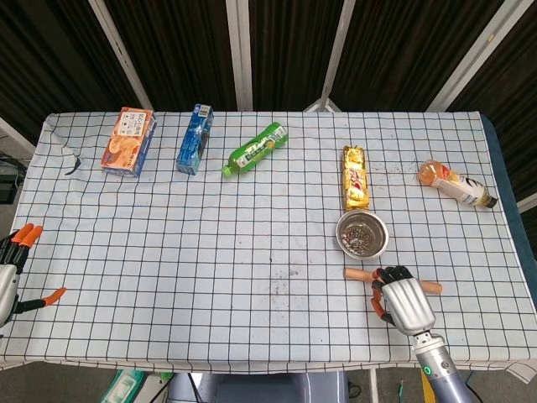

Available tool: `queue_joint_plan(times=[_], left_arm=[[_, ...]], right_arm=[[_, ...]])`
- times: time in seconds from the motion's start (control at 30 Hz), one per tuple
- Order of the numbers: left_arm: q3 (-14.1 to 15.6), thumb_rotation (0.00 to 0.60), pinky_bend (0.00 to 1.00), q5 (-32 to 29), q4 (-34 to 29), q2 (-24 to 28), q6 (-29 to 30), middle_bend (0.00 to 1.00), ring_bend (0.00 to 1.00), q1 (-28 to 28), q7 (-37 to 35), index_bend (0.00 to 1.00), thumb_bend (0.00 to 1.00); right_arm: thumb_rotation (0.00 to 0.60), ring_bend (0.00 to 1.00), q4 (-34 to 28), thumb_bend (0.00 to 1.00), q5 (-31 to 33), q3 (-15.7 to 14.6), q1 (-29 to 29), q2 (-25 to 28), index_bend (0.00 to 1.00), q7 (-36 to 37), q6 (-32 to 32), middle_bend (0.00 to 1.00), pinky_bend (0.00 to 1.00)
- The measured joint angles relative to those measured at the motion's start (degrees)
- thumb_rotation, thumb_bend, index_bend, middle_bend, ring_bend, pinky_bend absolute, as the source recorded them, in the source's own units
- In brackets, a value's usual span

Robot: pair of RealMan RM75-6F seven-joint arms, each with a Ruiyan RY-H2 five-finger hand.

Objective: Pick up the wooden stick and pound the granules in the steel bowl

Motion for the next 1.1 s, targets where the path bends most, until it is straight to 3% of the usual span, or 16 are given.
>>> queue_joint_plan(times=[0.6, 1.1], left_arm=[[0.0, 0.600, 0.00, -0.3, -0.3, 0.2, -0.4, 0.00, 0.00, -0.1, 0.0, 0.00, 0.04], [0.1, 0.600, 0.00, -0.2, -0.4, 0.3, -0.7, 0.00, 0.00, -0.2, -0.2, 0.00, 0.04]], right_arm=[[0.600, 0.24, 2.7, 0.44, 4.3, 1.2, 1.3, -3.7, 0.30, -1.8, -3.2, 0.32, 0.28], [0.600, 0.24, 5.3, 0.44, 7.9, 2.1, 2.0, -5.4, 0.30, -2.5, -5.0, 0.32, 0.28]])
